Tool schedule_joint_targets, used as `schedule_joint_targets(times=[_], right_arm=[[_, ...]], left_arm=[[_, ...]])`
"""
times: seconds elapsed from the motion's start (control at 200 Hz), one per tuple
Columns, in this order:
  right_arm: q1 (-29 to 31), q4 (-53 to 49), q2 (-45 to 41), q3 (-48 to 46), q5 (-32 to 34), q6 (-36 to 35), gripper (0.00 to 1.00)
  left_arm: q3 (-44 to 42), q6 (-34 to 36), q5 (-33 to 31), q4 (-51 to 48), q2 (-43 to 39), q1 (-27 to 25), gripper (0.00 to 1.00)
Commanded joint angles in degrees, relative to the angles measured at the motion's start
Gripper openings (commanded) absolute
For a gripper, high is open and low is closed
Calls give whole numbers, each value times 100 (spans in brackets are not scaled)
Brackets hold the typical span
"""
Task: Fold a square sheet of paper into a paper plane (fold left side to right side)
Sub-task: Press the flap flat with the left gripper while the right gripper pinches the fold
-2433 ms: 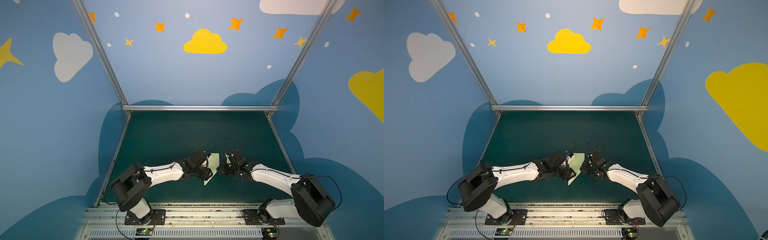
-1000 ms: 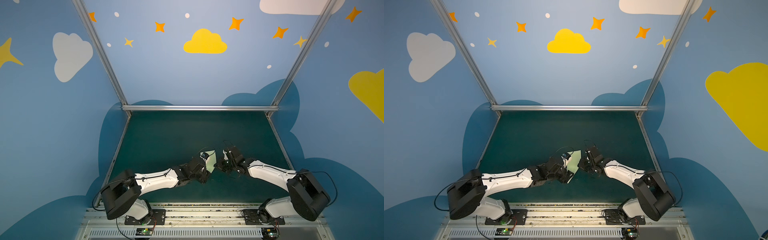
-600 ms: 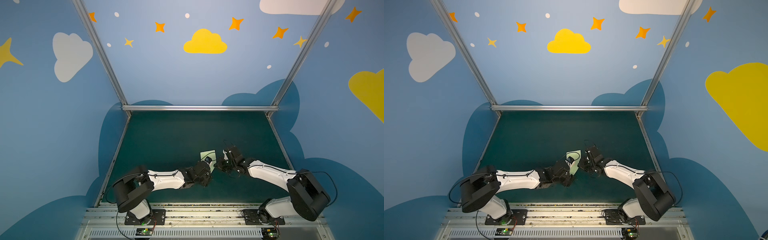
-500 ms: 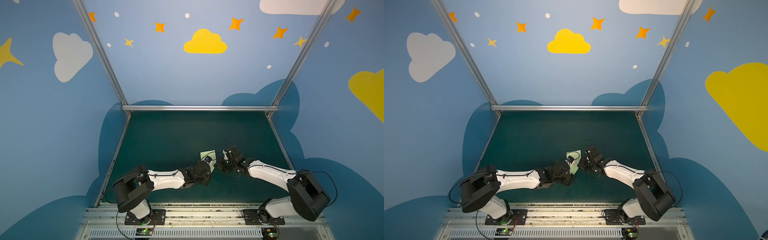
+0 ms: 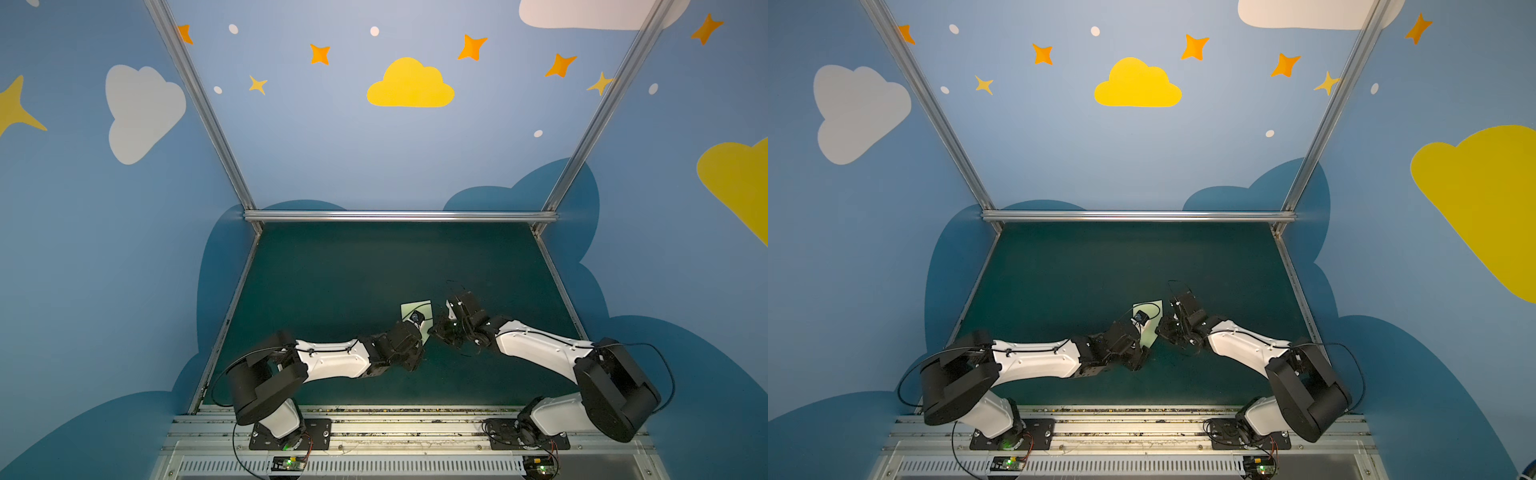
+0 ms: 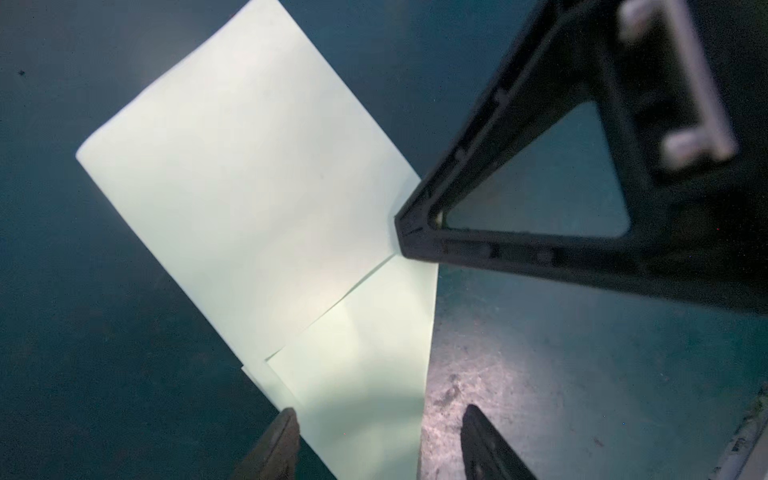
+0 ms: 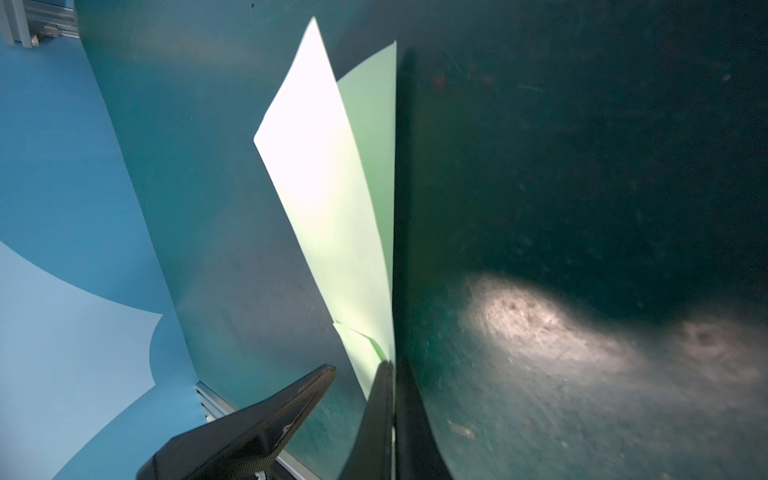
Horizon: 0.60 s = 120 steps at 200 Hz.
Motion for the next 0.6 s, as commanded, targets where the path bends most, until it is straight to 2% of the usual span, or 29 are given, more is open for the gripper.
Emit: schedule_joint_targets(times=[0.0, 0.325, 0.511, 0.596], right_arm=[[11, -79, 28, 134, -5, 20, 0], [11, -70, 18, 143, -21, 24, 0], [11, -70, -12, 121, -12, 38, 0], [11, -70, -23, 108, -12, 46, 0]], left_arm=[[146, 100, -85, 7, 134, -28, 63], [245, 172, -351, 49, 296, -124, 62], [336, 240, -406, 101, 456, -142, 49], [392, 256, -414, 93, 532, -142, 47]])
